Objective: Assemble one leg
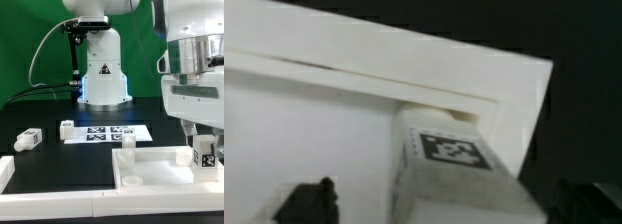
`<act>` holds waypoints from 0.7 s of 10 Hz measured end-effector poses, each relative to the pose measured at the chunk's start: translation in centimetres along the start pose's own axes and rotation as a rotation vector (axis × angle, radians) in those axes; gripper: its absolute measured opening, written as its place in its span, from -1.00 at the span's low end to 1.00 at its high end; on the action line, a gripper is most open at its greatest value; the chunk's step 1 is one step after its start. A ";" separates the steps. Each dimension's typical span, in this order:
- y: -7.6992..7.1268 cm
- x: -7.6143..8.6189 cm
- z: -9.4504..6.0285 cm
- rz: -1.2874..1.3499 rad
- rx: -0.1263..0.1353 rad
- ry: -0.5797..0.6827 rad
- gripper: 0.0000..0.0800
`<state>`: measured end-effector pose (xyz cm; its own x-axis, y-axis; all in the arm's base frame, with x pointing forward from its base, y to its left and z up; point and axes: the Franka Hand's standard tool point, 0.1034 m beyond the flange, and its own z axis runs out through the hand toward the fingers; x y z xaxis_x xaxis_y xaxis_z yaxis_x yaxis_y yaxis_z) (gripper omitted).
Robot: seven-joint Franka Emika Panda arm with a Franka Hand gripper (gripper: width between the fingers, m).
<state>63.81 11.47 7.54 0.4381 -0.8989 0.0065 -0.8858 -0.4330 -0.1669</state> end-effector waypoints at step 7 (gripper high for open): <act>-0.5 0.8 0.2 -0.934 -0.034 0.015 0.62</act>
Offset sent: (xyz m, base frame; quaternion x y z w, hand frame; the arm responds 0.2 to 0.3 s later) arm 0.0000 0.0000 0.0000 0.0000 0.0000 -0.1938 0.9810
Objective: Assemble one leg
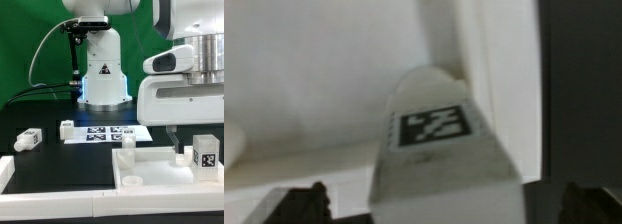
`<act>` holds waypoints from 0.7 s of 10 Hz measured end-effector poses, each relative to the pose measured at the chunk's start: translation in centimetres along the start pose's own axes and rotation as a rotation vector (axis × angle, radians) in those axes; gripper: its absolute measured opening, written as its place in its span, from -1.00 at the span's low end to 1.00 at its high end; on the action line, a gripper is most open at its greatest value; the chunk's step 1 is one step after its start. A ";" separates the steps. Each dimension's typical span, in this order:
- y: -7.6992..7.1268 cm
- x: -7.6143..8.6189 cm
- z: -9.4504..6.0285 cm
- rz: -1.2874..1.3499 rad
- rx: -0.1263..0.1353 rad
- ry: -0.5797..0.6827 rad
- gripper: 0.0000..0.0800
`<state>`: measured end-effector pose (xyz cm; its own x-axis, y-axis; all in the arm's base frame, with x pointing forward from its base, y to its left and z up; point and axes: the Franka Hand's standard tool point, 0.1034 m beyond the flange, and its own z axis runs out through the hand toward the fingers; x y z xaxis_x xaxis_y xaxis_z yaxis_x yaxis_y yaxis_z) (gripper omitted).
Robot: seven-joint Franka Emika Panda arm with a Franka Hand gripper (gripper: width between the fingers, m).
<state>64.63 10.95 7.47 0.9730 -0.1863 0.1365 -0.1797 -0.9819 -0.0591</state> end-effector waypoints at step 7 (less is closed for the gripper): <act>0.2 -0.1 0.2 0.273 -0.002 -0.003 -0.29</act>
Offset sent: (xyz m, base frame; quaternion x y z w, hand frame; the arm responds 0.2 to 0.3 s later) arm 0.0000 0.0000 0.0000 0.0000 0.0000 0.0000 1.0000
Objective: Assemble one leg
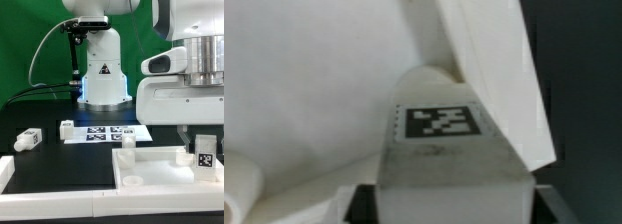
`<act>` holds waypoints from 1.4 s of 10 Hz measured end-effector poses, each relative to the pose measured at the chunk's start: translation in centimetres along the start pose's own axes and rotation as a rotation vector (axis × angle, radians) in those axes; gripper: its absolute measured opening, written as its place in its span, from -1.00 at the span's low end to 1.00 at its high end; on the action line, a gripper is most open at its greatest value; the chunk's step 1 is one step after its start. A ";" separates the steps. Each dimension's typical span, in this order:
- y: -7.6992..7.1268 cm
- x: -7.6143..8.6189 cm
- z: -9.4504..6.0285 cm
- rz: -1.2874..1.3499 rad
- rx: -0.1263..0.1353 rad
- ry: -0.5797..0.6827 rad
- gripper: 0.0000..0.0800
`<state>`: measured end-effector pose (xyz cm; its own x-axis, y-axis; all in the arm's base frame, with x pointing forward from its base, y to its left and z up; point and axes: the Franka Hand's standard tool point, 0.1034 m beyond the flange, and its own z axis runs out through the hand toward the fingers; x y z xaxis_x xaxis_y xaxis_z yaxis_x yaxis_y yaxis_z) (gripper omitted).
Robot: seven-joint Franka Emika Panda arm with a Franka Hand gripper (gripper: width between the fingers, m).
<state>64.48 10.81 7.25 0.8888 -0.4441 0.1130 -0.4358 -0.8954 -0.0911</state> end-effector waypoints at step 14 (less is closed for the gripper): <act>-0.4 -1.2 0.0 1.092 0.003 -0.059 0.16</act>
Offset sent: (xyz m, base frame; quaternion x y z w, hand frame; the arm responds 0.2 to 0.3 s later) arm -0.0014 -0.0053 -0.0065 -0.0381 -0.0013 0.2651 0.9635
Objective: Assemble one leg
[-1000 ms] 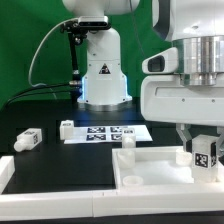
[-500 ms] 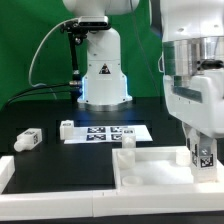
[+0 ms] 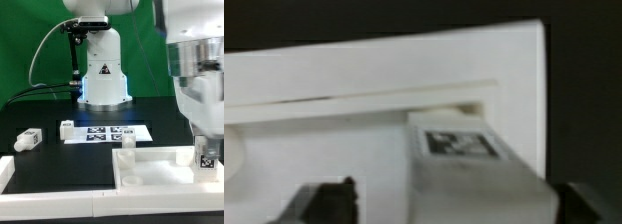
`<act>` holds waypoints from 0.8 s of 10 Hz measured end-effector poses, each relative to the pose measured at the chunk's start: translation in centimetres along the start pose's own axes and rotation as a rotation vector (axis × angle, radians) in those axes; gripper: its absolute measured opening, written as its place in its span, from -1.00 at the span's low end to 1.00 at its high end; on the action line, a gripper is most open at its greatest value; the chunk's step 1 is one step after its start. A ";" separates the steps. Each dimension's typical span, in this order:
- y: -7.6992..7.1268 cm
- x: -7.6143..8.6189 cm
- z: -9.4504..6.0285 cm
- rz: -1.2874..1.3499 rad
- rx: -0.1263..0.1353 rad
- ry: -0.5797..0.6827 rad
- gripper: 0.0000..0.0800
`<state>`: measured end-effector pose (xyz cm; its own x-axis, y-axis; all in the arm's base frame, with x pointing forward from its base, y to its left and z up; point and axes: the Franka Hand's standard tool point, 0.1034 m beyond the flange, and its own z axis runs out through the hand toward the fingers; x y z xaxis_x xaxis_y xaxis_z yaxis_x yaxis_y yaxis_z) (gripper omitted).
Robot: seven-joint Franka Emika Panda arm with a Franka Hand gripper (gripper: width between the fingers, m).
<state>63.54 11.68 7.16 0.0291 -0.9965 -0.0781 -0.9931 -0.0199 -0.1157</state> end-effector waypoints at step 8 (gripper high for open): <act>-0.3 -0.6 0.1 -0.912 0.016 0.028 0.62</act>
Offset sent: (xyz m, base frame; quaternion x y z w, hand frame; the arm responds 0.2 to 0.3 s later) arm 0.0000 0.0000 0.0000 0.0000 0.0000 -0.1938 0.9810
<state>63.82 12.28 7.15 0.7993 -0.5962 0.0748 -0.5843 -0.8003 -0.1347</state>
